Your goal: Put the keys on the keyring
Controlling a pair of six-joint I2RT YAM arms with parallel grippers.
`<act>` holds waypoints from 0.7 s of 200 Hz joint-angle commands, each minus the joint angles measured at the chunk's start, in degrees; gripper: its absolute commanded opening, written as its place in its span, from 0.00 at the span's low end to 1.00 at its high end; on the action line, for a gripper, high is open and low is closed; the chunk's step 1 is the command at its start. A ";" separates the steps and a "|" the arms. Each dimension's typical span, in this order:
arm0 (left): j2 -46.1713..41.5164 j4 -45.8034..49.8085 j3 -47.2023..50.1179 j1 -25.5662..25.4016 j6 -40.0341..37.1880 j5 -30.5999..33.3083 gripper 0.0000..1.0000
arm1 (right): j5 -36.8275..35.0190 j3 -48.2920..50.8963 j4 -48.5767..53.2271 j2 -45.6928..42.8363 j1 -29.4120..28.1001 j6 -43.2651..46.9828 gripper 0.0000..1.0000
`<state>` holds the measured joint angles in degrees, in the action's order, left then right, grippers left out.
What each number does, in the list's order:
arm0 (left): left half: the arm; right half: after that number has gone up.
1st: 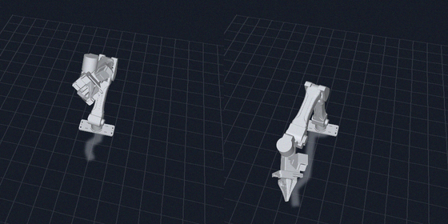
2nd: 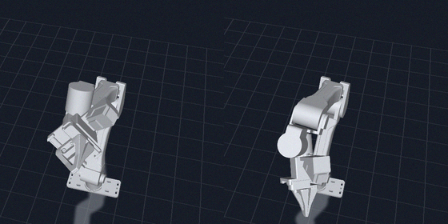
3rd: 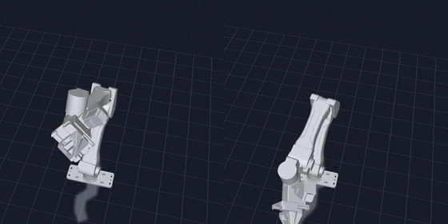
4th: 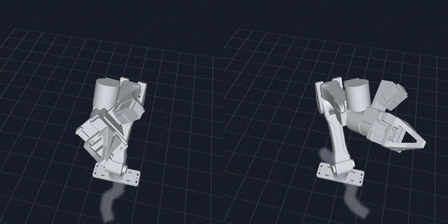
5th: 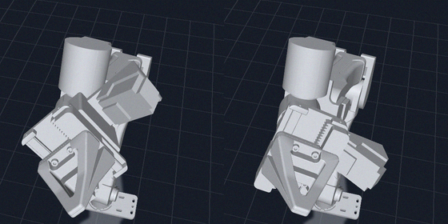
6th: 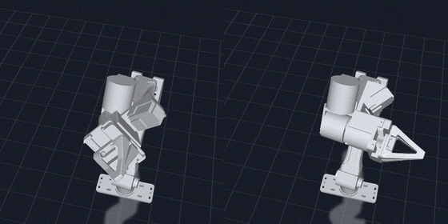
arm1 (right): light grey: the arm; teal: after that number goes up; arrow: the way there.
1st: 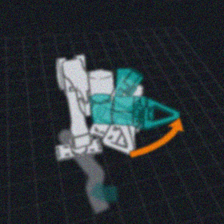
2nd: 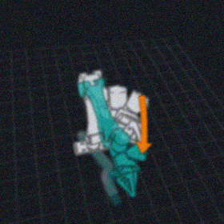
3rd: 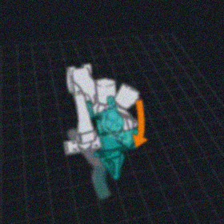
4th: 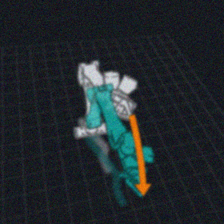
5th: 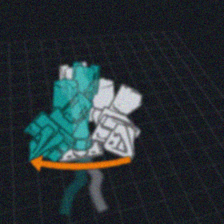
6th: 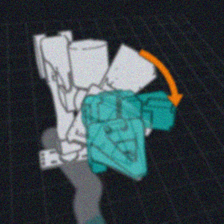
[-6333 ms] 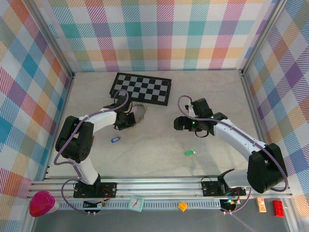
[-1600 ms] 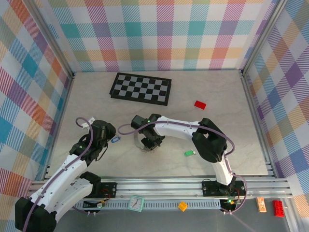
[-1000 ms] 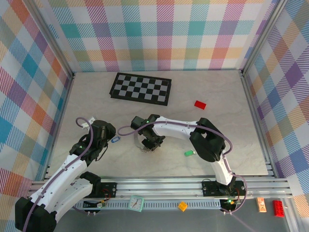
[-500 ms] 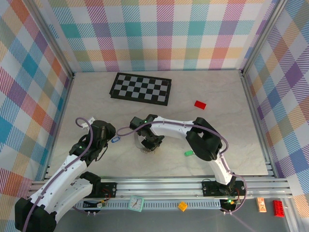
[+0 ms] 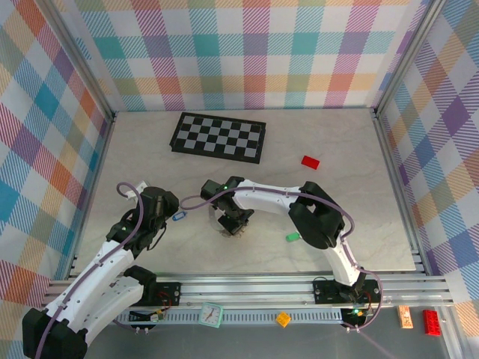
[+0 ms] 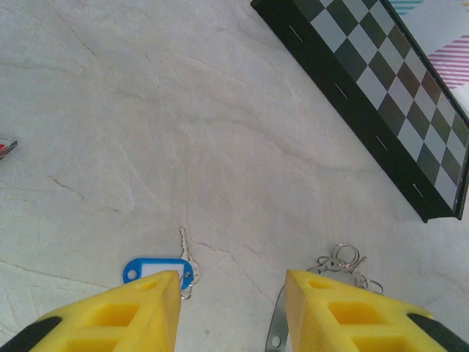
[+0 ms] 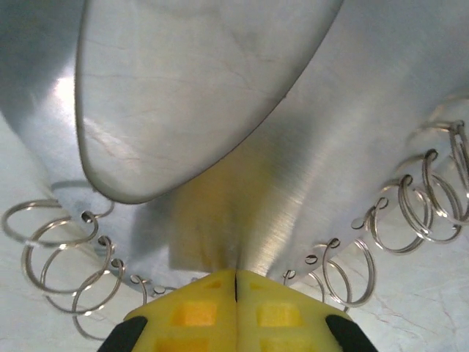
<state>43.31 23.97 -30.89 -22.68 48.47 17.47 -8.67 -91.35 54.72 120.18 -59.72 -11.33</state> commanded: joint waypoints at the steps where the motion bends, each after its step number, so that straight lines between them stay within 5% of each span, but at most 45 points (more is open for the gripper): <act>1: -0.68 1.08 -0.04 0.64 -0.89 0.10 0.41 | 5.26 -0.28 -1.20 -3.57 -0.22 -1.43 0.04; 66: -0.44 0.64 0.13 0.62 -0.88 -0.34 0.41 | 13.43 2.26 -5.52 -5.30 1.69 -4.02 0.02; 140: -0.16 0.47 0.13 0.62 -0.81 -0.51 0.40 | 12.15 2.85 -4.28 -3.25 2.29 -3.72 0.03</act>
<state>43.33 23.97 -30.89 -22.68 48.34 17.43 3.11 -88.95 49.30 116.51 -57.36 -14.55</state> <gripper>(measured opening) 0.406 0.046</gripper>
